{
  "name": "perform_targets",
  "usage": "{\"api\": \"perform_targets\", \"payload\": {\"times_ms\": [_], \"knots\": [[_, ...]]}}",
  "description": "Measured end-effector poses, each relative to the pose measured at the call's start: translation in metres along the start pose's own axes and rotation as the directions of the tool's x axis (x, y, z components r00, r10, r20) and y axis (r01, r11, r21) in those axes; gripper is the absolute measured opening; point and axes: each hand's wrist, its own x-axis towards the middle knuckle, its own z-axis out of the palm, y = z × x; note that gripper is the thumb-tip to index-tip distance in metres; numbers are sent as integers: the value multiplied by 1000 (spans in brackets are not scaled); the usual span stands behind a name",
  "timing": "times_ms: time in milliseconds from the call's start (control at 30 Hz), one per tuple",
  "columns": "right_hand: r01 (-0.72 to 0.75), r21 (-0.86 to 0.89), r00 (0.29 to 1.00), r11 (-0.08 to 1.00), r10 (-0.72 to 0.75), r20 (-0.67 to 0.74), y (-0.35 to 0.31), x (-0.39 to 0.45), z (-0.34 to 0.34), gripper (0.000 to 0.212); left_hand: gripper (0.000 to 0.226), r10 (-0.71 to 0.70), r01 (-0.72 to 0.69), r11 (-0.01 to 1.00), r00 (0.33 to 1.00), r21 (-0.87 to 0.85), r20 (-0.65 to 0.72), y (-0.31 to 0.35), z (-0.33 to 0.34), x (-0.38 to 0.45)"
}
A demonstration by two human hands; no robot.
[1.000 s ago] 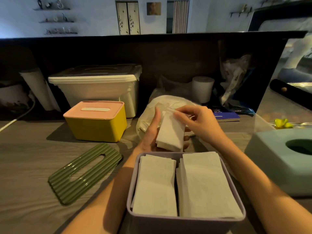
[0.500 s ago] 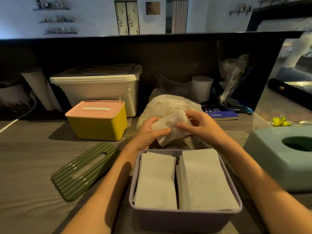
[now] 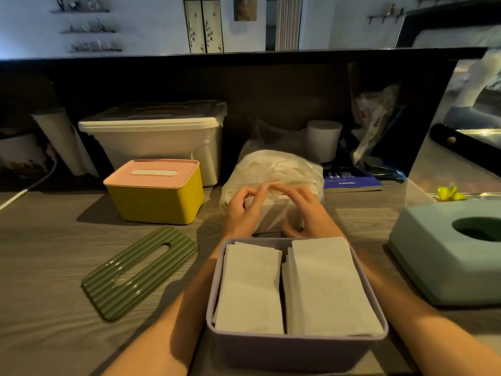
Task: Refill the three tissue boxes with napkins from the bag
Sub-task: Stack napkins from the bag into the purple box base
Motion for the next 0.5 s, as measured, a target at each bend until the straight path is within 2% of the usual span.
{"api": "perform_targets", "payload": {"times_ms": [67, 133, 233, 333, 400, 500], "knots": [[-40, -34, 999, 999, 40, 12, 1, -1, 2, 67, 23, -11, 11, 1000, 999, -13, -38, -1, 4, 2], [-74, 1, 997, 997, 74, -10, 1, -2, 4, 62, 15, -38, 36, 999, 997, -32, -70, 0, 7, 3], [-100, 190, 992, 977, 112, -53, -4, -1, 9, 57, 8, -101, 96, 994, 989, -53, -110, 2, 9, 3], [-110, 296, 991, 949, 126, -37, -10, 1, 14, 67, 12, -105, 98, 993, 989, -70, -103, 1, 10, 4], [-110, 227, 994, 968, 113, 1, -10, 2, 13, 73, 13, -56, 53, 998, 994, -34, -98, 1, 10, 4], [-72, 26, 996, 997, 70, 62, -2, 1, 9, 77, 14, -12, 13, 1000, 996, 12, -83, -2, 9, 4]]}}
